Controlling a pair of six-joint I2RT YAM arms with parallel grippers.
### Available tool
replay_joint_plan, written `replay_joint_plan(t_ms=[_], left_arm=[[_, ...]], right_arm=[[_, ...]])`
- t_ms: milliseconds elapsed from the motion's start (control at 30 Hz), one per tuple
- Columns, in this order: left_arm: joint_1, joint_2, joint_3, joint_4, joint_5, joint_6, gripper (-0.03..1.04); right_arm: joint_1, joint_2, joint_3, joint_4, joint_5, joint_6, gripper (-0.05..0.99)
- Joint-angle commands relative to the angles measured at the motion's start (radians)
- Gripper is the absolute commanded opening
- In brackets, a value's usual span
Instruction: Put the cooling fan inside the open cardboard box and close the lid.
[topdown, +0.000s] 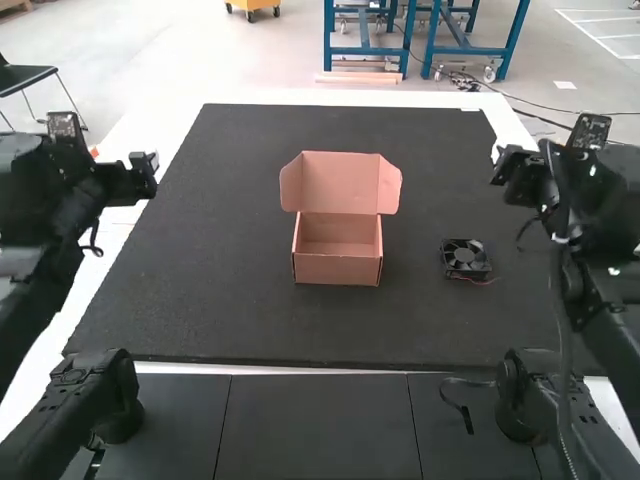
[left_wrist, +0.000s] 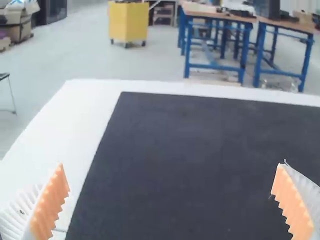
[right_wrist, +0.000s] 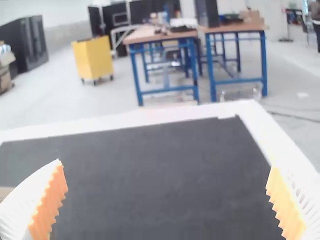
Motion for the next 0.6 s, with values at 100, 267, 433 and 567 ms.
replay_joint_plan(t_ms=[100,267,433,567], left_arm=[[-0.005,0.201,0.302,-0.200,0.166,0.081,0.96],[-0.076,0.235,0.391,-0.263,0.200,0.080,0.96],[-0.226,0.251,0.394,-0.300,0.166,0.058,0.96],[-0.343,0.253,0.345,-0.277,0.116,0.050,0.96]], right_arm=[[-0.010,0.157,0.287,-0.238,0.033,0.043,0.91],[-0.013,0.263,0.477,-0.520,-0.031,0.087,0.91],[-0.001,0.278,0.491,-0.594,-0.008,0.118,0.90],[-0.007,0.378,0.482,-0.668,-0.002,0.123,0.91]])
